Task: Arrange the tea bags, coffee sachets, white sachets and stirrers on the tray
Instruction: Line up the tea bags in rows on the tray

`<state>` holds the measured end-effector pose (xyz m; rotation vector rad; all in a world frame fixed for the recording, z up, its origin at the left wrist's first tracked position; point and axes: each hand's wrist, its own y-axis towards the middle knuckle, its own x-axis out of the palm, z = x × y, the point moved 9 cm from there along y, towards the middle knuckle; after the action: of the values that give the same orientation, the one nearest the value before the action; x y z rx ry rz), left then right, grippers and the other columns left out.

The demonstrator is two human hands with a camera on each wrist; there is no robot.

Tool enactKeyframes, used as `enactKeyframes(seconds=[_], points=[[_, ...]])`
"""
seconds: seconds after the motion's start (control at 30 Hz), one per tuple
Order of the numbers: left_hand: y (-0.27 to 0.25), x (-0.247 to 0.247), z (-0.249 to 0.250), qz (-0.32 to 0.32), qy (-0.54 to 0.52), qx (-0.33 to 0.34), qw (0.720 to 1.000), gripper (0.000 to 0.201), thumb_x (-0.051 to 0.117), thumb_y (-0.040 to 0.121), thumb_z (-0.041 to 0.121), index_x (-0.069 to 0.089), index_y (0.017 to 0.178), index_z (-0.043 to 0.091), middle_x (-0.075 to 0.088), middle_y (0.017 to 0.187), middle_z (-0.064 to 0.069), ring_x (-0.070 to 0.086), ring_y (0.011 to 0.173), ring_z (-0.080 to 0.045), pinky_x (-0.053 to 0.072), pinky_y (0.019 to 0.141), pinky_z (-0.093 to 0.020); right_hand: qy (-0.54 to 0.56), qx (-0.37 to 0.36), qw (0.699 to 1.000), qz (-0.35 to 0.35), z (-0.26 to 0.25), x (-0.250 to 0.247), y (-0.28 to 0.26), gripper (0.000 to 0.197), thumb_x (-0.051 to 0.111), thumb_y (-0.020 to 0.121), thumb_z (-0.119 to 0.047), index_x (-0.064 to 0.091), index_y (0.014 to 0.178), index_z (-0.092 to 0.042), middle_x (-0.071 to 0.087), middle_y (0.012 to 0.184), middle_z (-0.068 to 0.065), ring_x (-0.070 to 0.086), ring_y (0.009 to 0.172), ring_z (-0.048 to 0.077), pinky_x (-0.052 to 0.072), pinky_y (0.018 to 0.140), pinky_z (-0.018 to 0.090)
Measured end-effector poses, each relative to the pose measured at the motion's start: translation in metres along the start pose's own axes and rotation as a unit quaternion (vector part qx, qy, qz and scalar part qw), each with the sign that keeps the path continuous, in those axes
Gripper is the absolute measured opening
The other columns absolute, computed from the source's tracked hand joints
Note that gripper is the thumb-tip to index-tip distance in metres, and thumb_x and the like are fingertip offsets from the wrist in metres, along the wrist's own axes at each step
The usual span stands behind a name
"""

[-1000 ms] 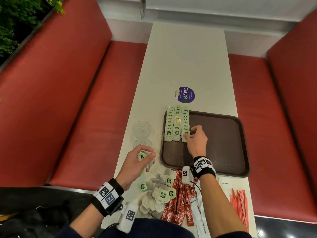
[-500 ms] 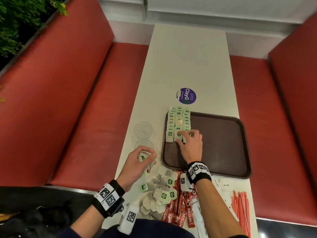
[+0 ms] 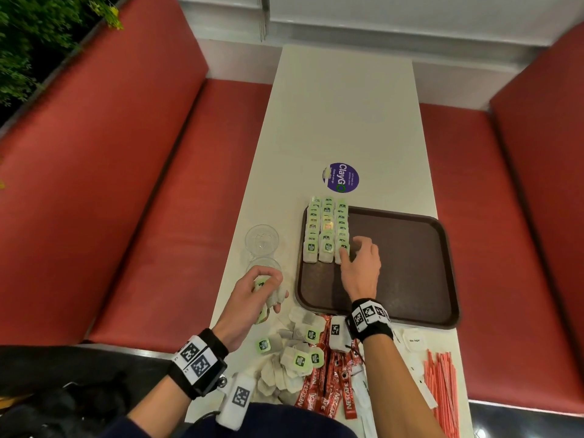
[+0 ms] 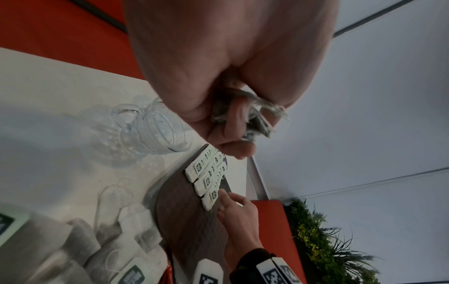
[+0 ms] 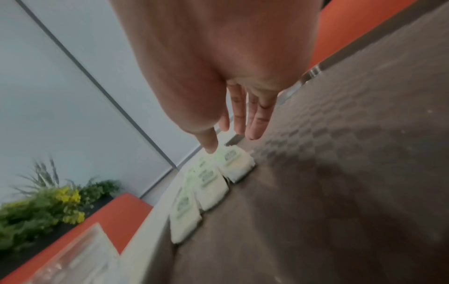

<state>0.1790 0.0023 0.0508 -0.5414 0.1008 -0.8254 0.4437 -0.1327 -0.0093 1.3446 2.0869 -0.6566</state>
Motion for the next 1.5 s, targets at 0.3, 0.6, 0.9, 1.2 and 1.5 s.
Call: enactKeyframes(seconds=[0.3,0.6,0.9,1.2,1.5], points=[[0.0,0.008,0.009,-0.025,-0.038,0.02,0.999,0.023,0.07,0.103,0.009,0.059,0.122,0.017,0.071,0.084,-0.028,0.059,0.086,-0.037,0.037,0.049,-0.024,0.178,-0.068,0.944,-0.268,-0.121,-0.024,-0.093,0.02,0.069,0.105,-0.048,0.075,0.108,-0.029,0.08,0.098,-0.007,0.077,0.089,0.01,0.064,0.085,0.037],[-0.007,0.012,0.021,-0.022,-0.044,0.055,0.997,0.023,0.07,0.105,0.017,0.059,0.125,0.014,0.075,0.105,-0.028,0.067,0.09,-0.059,0.04,0.049,-0.025,0.227,-0.076,0.94,-0.242,-0.128,-0.034,-0.111,0.009,0.079,0.101,-0.029,0.073,0.1,-0.023,0.078,0.096,-0.001,0.076,0.092,0.019,0.064,0.084,0.039],[-0.016,0.017,0.049,-0.021,-0.046,0.102,0.994,0.024,0.069,0.103,0.036,0.071,0.118,0.018,0.07,0.088,-0.017,0.049,0.066,-0.028,0.042,0.058,-0.03,0.412,0.004,0.897,-0.162,-0.126,-0.051,-0.115,0.019,0.077,0.102,-0.013,0.069,0.11,0.001,0.079,0.105,0.018,0.079,0.087,0.027,0.06,0.077,0.023],[-0.003,0.014,0.058,0.026,0.106,0.134,0.985,0.012,0.078,0.1,0.036,0.073,0.103,0.026,0.074,0.075,-0.006,0.054,0.058,-0.019,0.046,0.059,-0.027,0.246,-0.054,0.945,-0.209,-0.115,-0.048,-0.115,0.019,0.085,0.097,-0.025,0.072,0.11,-0.021,0.081,0.106,-0.005,0.079,0.098,0.014,0.063,0.092,0.033],[-0.003,0.008,0.039,0.065,0.111,0.113,0.985,0.015,0.077,0.101,0.034,0.071,0.113,0.028,0.076,0.081,-0.009,0.058,0.058,-0.017,0.045,0.058,-0.022,0.276,0.075,0.947,-0.144,-0.048,-0.014,-0.095,0.016,0.082,0.098,-0.017,0.068,0.106,-0.018,0.083,0.091,0.005,0.081,0.088,0.025,0.062,0.098,0.048]])
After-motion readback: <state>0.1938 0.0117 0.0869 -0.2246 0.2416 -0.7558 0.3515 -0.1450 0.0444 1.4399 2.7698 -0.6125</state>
